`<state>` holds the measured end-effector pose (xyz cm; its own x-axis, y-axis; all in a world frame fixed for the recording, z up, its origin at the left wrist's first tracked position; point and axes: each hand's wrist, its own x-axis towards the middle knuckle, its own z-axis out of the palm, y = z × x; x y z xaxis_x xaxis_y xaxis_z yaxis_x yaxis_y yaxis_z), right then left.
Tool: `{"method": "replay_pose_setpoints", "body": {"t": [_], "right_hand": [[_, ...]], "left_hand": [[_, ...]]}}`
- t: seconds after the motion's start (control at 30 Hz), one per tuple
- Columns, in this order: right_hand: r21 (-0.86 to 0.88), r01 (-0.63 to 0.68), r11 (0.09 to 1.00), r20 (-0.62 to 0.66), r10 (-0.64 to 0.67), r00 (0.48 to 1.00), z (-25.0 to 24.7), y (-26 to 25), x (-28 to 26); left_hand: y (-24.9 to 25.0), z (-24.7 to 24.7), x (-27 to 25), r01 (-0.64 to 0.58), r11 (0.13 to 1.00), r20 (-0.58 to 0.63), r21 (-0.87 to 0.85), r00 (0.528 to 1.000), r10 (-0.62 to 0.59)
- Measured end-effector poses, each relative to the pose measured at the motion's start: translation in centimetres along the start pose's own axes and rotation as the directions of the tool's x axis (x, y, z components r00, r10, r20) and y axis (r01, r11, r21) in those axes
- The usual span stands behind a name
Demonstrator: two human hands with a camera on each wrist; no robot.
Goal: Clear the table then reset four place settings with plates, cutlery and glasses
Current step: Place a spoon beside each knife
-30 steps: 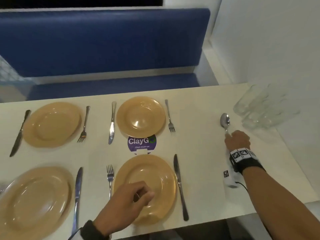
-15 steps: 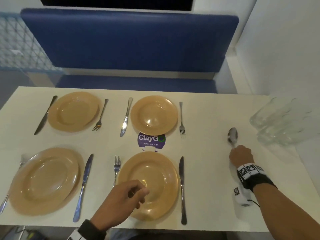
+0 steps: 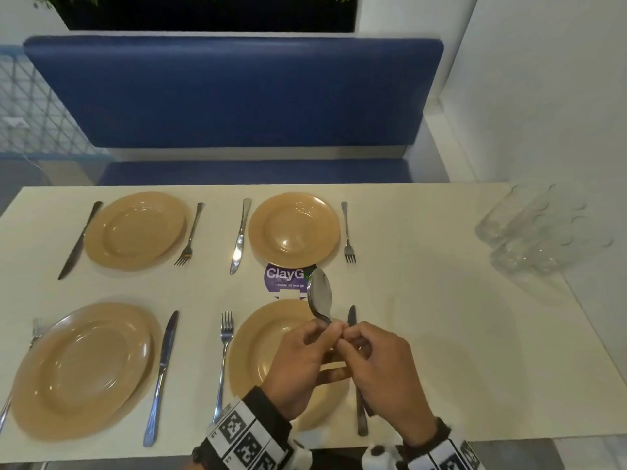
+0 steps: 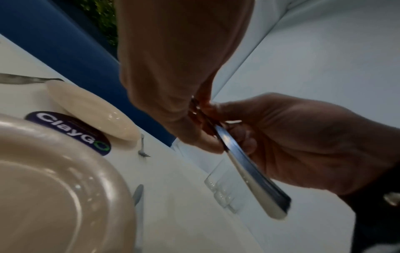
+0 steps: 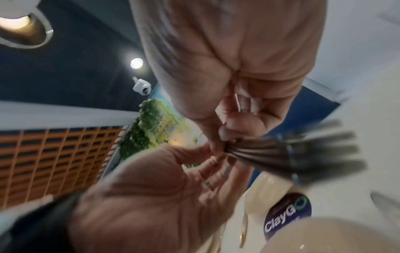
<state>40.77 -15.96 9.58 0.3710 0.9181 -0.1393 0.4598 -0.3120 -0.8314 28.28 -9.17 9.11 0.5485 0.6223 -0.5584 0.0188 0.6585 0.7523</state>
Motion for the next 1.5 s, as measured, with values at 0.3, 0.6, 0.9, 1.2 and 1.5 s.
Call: {"method": "replay_pose_setpoints", "body": {"t": [0.3,0.6,0.9,1.2,1.5], "right_hand": [[0.250,-0.180,0.951,0.124,0.153,0.980,-0.8,-0.6,-1.1],[-0.032,-0.299,0.954,-0.143,0.291,0.946,-2.3,7.0,-0.7],[-0.134,-0.457,0.879,-0.084,0.449,0.890,1.0,15.0,-1.1],[-0.153,-0.511,0.846,-0.192,0.481,0.855,2.9,14.1,0.1],[-0.193,-0.484,0.853,-0.184,0.453,0.872,3.2,13.1,0.5]], "left_hand": [[-0.5,-2.6,-0.5,-0.077,0.993,0.132,0.091,0.989,0.064],[-0.1,-5.0,-0.5,-0.099,0.988,-0.152,0.120,0.981,0.117],[0.1,-9.9,-3.7,-0.117,0.959,-0.261,0.257,0.947,0.186],[0.0,-10.4,-4.7,-0.143,0.955,-0.285,0.259,0.934,0.217],[-0.1,-10.1,-4.3,-0.142,0.954,-0.272,0.266,0.938,0.215]]}}
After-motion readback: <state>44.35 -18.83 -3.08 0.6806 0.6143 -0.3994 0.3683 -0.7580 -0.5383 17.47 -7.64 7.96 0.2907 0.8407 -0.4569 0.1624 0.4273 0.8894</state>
